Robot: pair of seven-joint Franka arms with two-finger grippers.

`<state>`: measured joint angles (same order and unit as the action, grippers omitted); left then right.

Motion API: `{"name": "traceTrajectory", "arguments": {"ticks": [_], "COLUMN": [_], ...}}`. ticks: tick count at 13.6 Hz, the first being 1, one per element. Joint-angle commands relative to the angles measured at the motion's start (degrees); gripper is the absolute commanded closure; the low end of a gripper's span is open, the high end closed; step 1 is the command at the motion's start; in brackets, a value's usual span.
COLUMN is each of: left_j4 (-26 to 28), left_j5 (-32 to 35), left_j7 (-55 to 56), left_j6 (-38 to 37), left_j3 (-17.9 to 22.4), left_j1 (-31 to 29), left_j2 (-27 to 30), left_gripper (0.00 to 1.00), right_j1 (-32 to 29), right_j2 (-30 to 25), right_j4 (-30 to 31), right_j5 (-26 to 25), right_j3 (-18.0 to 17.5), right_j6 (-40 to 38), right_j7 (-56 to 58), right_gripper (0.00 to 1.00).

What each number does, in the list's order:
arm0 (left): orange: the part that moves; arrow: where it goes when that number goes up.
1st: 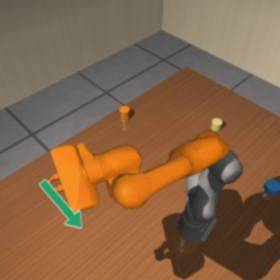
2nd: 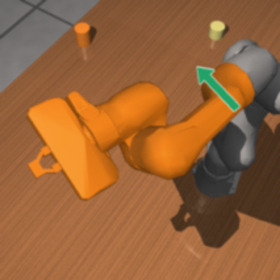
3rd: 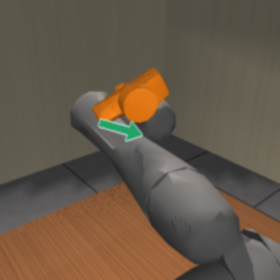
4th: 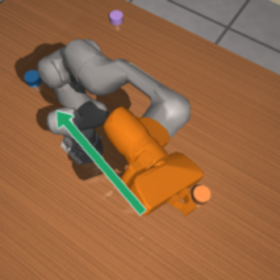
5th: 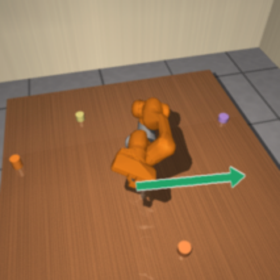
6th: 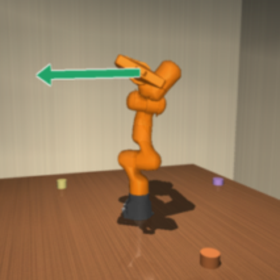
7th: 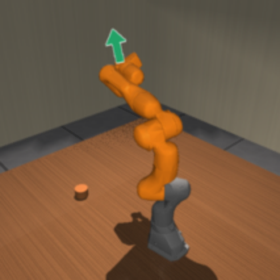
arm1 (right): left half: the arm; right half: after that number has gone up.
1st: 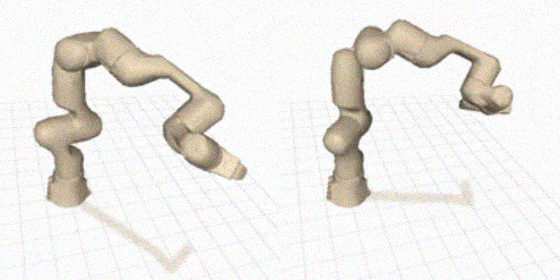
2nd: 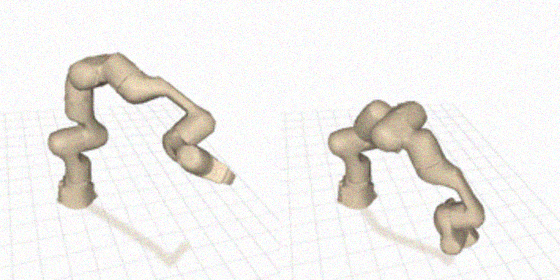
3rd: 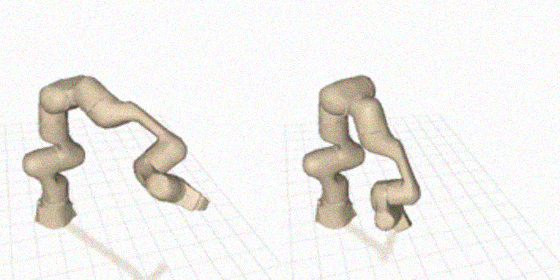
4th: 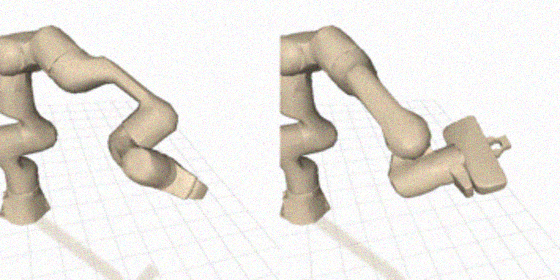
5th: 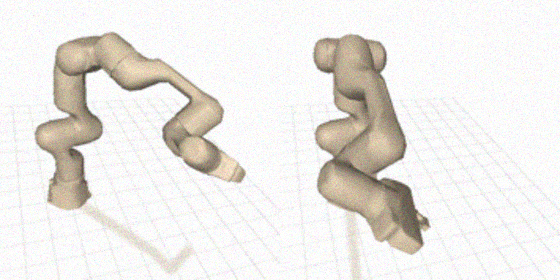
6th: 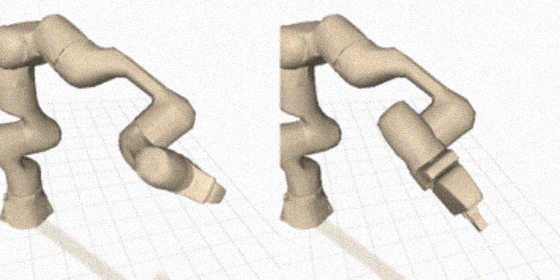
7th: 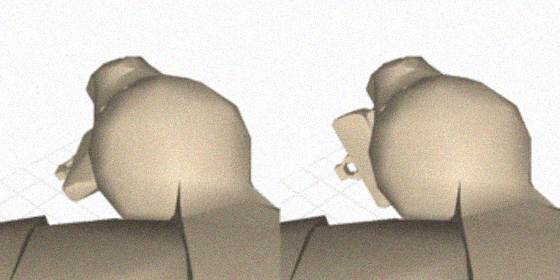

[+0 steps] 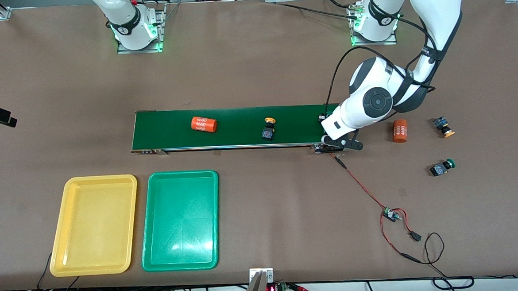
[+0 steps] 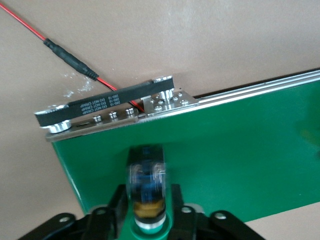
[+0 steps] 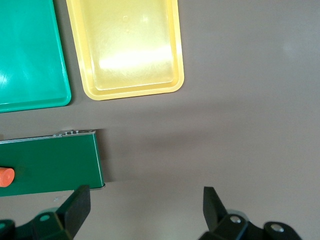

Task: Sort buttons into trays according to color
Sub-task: 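Place the second black button on the green belt, left gripper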

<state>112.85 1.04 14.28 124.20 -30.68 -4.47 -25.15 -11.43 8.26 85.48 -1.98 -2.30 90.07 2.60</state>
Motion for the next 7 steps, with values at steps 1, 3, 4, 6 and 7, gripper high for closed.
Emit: {"name": "traceTrajectory", "arguments": {"ticks": [1,3,4,6,7], "left_j4": [-1.2,-1.2,-1.2,-1.3,-1.4], "left_j5": [-0.1,-0.1,-0.1,-0.1,-0.1], "left_j7": [-0.6,-0.7,-1.0,-2.8,-4.2], "left_j6": [-0.6,-1.2,-1.2,-4.1,-5.7], "left_j3": [0.8,0.8,1.1,3.0,3.3], "left_j1": [1.0,0.9,0.1,-3.3,-6.5], "left_j2": [-0.6,0.4,1.5,3.6,4.0], "left_gripper": [0.0,0.0,0.0,0.0,0.0], "right_j1": [-0.1,0.0,0.3,1.2,1.7], "right_j2": [0.1,0.4,0.4,0.5,1.1], "right_j4": [-0.1,-0.1,-0.1,-0.1,-0.1], "right_j5": [-0.6,-0.6,-0.5,-0.4,-0.4], "right_j3": [-0.2,-0.2,-0.2,-0.3,-0.3], "right_j6": [-0.8,-0.9,-1.0,-1.2,-1.3], "right_j7": [1.5,2.9,2.9,2.8,2.7], "right_gripper": [0.0,0.0,0.0,0.0,0.0]}}
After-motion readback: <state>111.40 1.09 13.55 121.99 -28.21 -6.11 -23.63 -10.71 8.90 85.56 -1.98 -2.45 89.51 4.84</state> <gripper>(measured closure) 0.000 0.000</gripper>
